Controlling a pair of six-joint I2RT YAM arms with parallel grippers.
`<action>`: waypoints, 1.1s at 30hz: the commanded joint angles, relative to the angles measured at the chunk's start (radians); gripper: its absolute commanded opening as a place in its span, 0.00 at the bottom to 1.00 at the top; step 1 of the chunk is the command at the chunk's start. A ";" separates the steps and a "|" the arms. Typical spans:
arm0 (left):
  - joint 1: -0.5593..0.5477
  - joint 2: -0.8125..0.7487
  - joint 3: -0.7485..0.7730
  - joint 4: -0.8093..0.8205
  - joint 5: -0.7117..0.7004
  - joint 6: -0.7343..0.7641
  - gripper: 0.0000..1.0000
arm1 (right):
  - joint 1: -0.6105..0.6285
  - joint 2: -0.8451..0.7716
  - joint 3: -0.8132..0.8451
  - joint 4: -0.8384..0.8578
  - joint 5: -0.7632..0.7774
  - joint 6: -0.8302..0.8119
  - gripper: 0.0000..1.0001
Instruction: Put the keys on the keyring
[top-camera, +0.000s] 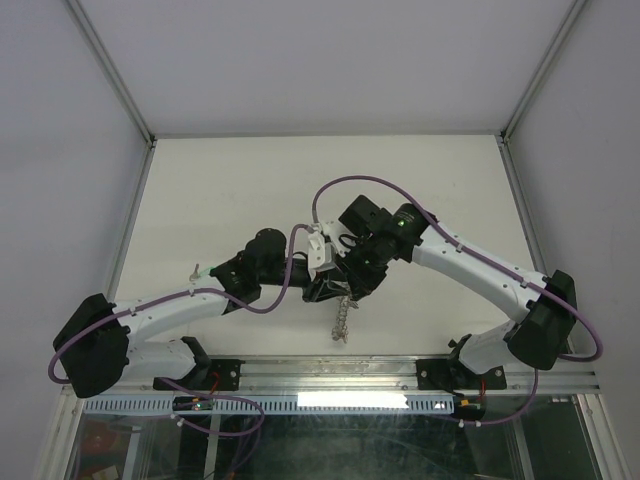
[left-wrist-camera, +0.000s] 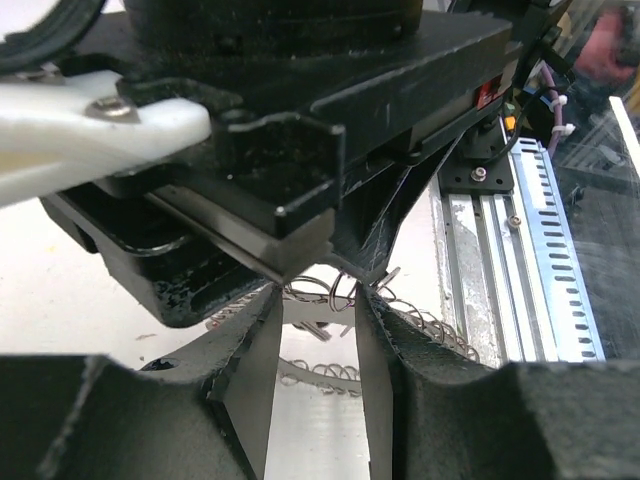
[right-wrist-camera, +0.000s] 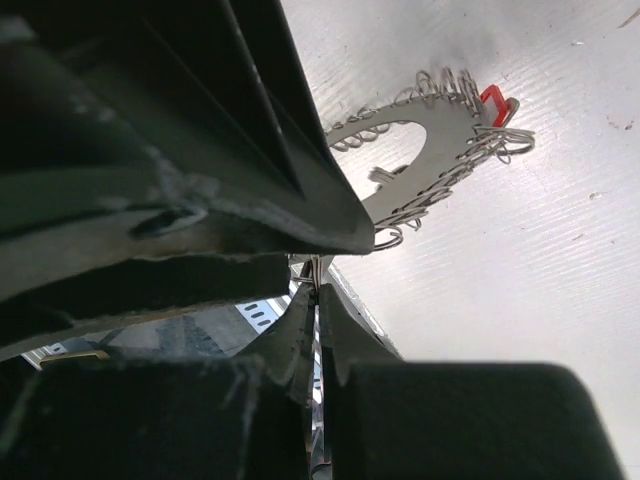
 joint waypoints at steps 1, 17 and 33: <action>-0.010 0.003 0.045 -0.034 0.011 0.044 0.34 | 0.010 -0.040 0.020 0.028 -0.009 -0.009 0.00; -0.019 0.055 0.075 -0.033 0.073 0.048 0.29 | 0.013 -0.051 0.013 0.059 -0.016 0.002 0.00; -0.034 0.075 0.087 -0.058 0.083 0.062 0.00 | 0.013 -0.069 0.002 0.075 -0.017 0.007 0.00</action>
